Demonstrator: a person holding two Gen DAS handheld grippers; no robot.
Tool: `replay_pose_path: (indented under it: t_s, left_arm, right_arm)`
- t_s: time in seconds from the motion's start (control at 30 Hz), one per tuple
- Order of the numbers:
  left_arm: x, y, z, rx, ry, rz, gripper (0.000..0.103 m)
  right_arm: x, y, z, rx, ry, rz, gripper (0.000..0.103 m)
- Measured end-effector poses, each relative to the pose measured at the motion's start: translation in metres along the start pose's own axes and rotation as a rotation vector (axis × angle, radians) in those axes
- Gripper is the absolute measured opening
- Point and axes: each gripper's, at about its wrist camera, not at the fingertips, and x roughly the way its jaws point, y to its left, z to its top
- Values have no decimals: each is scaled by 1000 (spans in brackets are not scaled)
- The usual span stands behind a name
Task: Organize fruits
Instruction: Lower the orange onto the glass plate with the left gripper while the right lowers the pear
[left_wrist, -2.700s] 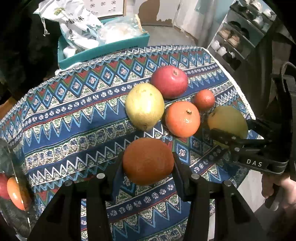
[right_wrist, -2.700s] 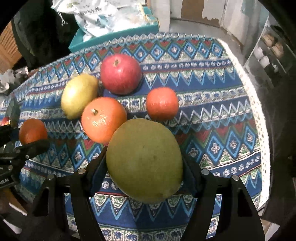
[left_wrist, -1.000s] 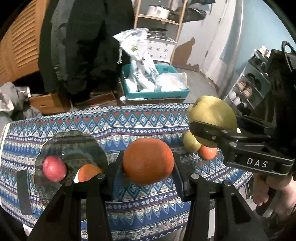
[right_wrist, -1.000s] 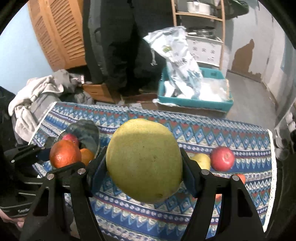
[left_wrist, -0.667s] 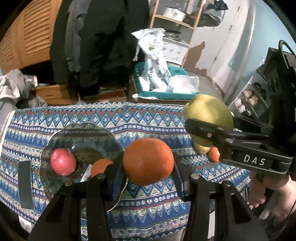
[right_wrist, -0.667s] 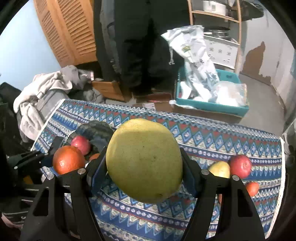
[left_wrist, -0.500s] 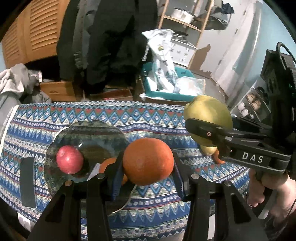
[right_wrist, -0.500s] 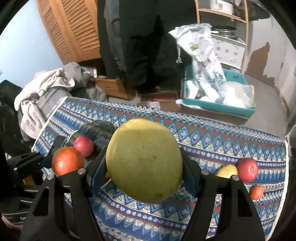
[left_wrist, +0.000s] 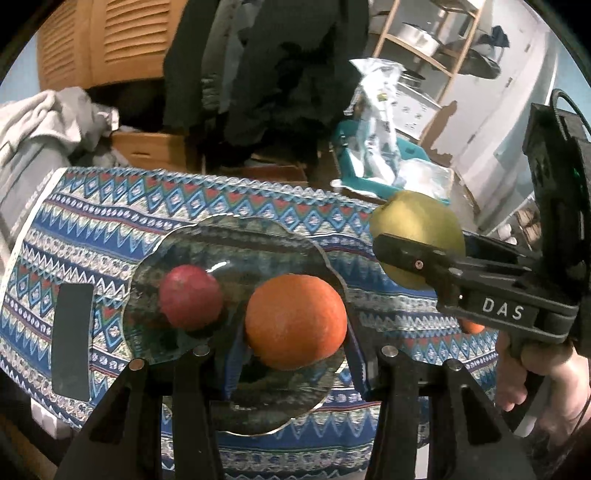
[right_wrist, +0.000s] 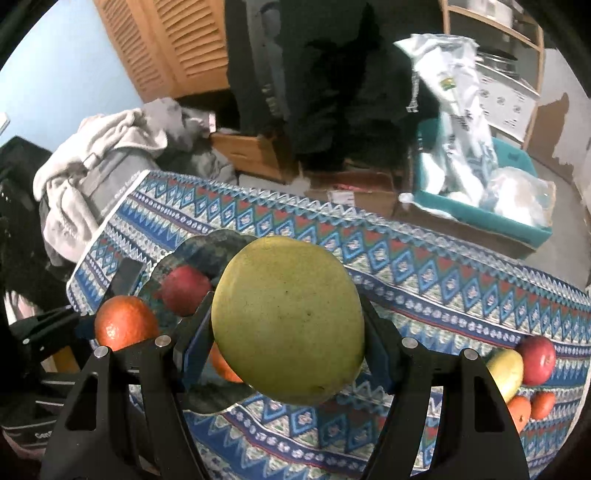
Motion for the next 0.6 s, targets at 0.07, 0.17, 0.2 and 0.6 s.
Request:
replay_pose_path:
  t_s: [0.07, 0.17, 0.2, 0.6]
  left_arm:
    - [2, 8, 0, -15, 5, 8, 48]
    - [7, 17, -1, -19, 9, 32, 48]
    - [9, 21, -2, -20, 13, 44, 48]
    - [34, 52, -17, -71, 88, 82, 48]
  right_arm:
    - [8, 7, 2, -12, 11, 13, 71]
    - [19, 17, 4, -28, 28, 23, 71]
    - [22, 19, 5, -30, 34, 25, 71]
    - [70, 40, 8, -73, 120, 34, 71]
